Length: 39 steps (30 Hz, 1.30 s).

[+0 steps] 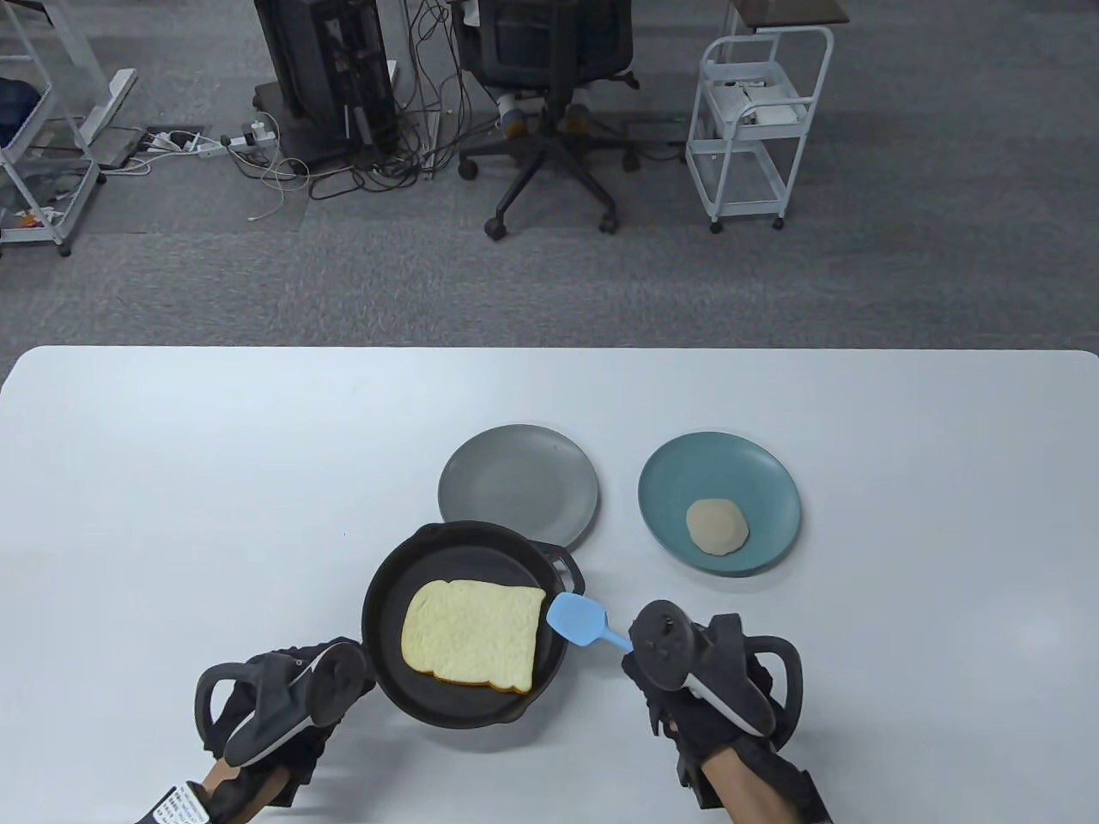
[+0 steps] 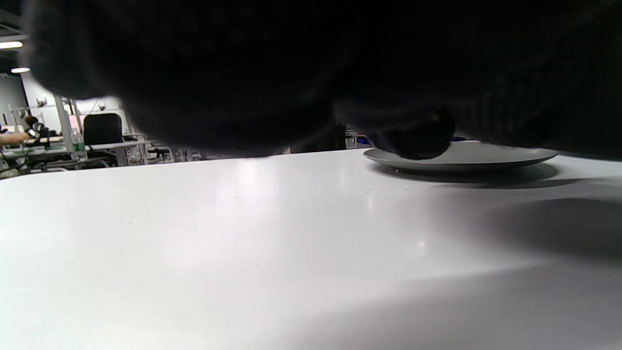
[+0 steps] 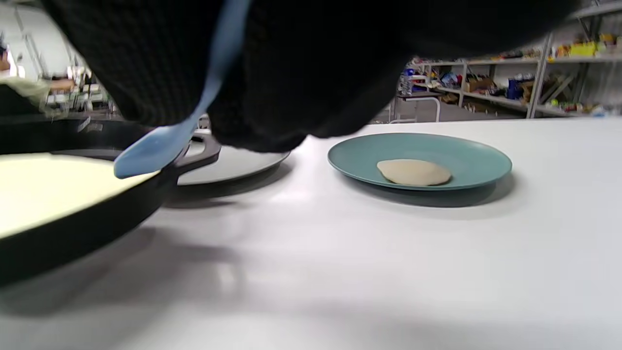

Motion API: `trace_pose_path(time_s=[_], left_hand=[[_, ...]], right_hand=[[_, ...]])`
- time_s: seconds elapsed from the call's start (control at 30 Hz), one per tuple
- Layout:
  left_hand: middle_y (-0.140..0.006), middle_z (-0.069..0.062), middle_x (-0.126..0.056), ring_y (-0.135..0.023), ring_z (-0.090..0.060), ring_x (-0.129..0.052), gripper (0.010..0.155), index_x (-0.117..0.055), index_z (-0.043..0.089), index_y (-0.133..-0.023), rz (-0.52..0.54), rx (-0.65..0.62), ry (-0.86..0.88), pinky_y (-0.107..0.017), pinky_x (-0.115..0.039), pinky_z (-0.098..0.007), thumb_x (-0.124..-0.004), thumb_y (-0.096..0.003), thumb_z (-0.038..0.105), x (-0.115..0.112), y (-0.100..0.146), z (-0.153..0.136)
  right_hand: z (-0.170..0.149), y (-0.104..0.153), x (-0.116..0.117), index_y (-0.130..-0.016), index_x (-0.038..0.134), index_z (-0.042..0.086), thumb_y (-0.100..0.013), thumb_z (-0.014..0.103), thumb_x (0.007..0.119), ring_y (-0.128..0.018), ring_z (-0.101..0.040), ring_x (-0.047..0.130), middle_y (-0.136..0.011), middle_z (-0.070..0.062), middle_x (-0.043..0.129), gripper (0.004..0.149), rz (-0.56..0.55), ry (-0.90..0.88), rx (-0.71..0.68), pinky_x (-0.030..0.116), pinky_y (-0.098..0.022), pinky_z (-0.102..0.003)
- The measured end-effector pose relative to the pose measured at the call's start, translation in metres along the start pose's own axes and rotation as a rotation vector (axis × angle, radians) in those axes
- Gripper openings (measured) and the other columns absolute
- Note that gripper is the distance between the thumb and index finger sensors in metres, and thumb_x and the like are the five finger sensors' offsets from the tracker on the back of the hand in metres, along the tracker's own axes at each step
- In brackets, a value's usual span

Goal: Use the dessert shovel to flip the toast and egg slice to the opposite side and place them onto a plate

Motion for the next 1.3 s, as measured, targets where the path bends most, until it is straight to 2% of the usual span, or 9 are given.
trace_pose_path(time_s=[0.2,0.33,0.4,0.5,0.73,0.87,1.0,1.13,1.3], left_hand=[[-0.016,0.013,-0.098,-0.002,-0.014,-0.099,0.042,-0.099,0.034,-0.061,0.032,-0.013,-0.056,-0.022,-0.091,-0.037,-0.087,-0.0305,0.059,0.006,0.008,0.012],[-0.015,0.013,-0.098,0.000,-0.014,-0.096,0.041,-0.099,0.034,-0.061,0.048,-0.027,-0.033,-0.021,-0.090,-0.037,-0.087,-0.0297,0.059,0.011,0.012,0.015],[-0.015,0.012,-0.098,0.000,-0.015,-0.096,0.042,-0.099,0.033,-0.061,-0.023,-0.012,0.081,-0.021,-0.089,-0.038,-0.089,-0.0293,0.058,0.005,0.010,0.010],[-0.015,0.012,-0.098,0.000,-0.015,-0.096,0.042,-0.099,0.033,-0.062,-0.045,-0.011,0.117,-0.020,-0.090,-0.038,-0.089,-0.0297,0.058,0.000,0.007,0.006],[-0.015,0.013,-0.098,0.000,-0.014,-0.097,0.043,-0.099,0.032,-0.062,-0.064,-0.019,0.122,-0.022,-0.090,-0.038,-0.087,-0.0302,0.059,-0.005,0.007,0.008],[-0.016,0.013,-0.098,-0.001,-0.014,-0.097,0.044,-0.098,0.032,-0.063,-0.078,-0.034,0.150,-0.022,-0.091,-0.037,-0.086,-0.0307,0.059,-0.004,0.004,0.005],[-0.016,0.013,-0.098,-0.002,-0.014,-0.098,0.044,-0.098,0.032,-0.063,-0.085,-0.081,0.138,-0.023,-0.091,-0.038,-0.086,-0.0308,0.060,-0.005,0.006,0.012],[-0.016,0.014,-0.098,-0.002,-0.014,-0.098,0.044,-0.098,0.033,-0.063,-0.058,-0.133,0.084,-0.023,-0.091,-0.037,-0.086,-0.0305,0.060,-0.003,0.011,0.024],[-0.016,0.014,-0.098,-0.002,-0.014,-0.099,0.044,-0.098,0.033,-0.063,-0.043,-0.183,0.047,-0.024,-0.091,-0.037,-0.086,-0.0302,0.060,-0.001,0.015,0.030]], right_hand=[[0.049,0.016,0.002,-0.080,0.096,0.024,-0.039,0.046,0.094,-0.017,-0.016,0.102,-0.050,0.004,0.111,0.046,-0.066,0.334,-0.026,0.085,-0.013,-0.029],[0.057,0.017,0.010,-0.080,0.096,0.024,-0.040,0.046,0.094,-0.017,-0.015,0.101,-0.049,0.005,0.111,0.046,-0.020,0.356,-0.040,0.084,-0.012,-0.029],[0.049,0.014,0.012,-0.079,0.096,0.024,-0.039,0.046,0.094,-0.017,-0.015,0.101,-0.049,0.005,0.111,0.046,-0.008,0.304,-0.049,0.085,-0.012,-0.028],[0.028,0.007,0.014,-0.078,0.097,0.023,-0.039,0.046,0.094,-0.016,-0.015,0.101,-0.047,0.005,0.111,0.046,-0.014,0.123,-0.051,0.085,-0.012,-0.028],[0.008,-0.009,0.035,-0.074,0.099,0.023,-0.037,0.048,0.095,-0.012,-0.013,0.101,-0.042,0.006,0.112,0.045,0.008,-0.167,-0.079,0.085,-0.010,-0.027],[-0.005,-0.012,0.030,-0.073,0.100,0.023,-0.036,0.048,0.095,-0.012,-0.013,0.101,-0.041,0.007,0.112,0.045,-0.003,-0.286,-0.063,0.085,-0.009,-0.027],[-0.010,-0.013,0.029,-0.073,0.100,0.023,-0.036,0.049,0.096,-0.012,-0.013,0.101,-0.041,0.007,0.112,0.045,0.049,-0.399,-0.095,0.085,-0.009,-0.027],[0.002,-0.009,0.027,-0.073,0.100,0.024,-0.036,0.050,0.095,-0.013,-0.013,0.102,-0.041,0.007,0.112,0.045,0.034,-0.317,-0.135,0.085,-0.010,-0.028],[0.013,-0.008,0.035,-0.075,0.098,0.023,-0.037,0.049,0.094,-0.017,-0.014,0.103,-0.045,0.007,0.111,0.047,0.096,-0.323,-0.181,0.086,-0.013,-0.028]])
Point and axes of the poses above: the tracker on the back of each hand, its own z axis roughly to the thumb side, its own y axis roughly from the fingertips to the wrist, x = y × z, the point moved 1 cm from there along -y, roughly from the wrist to the fingertips
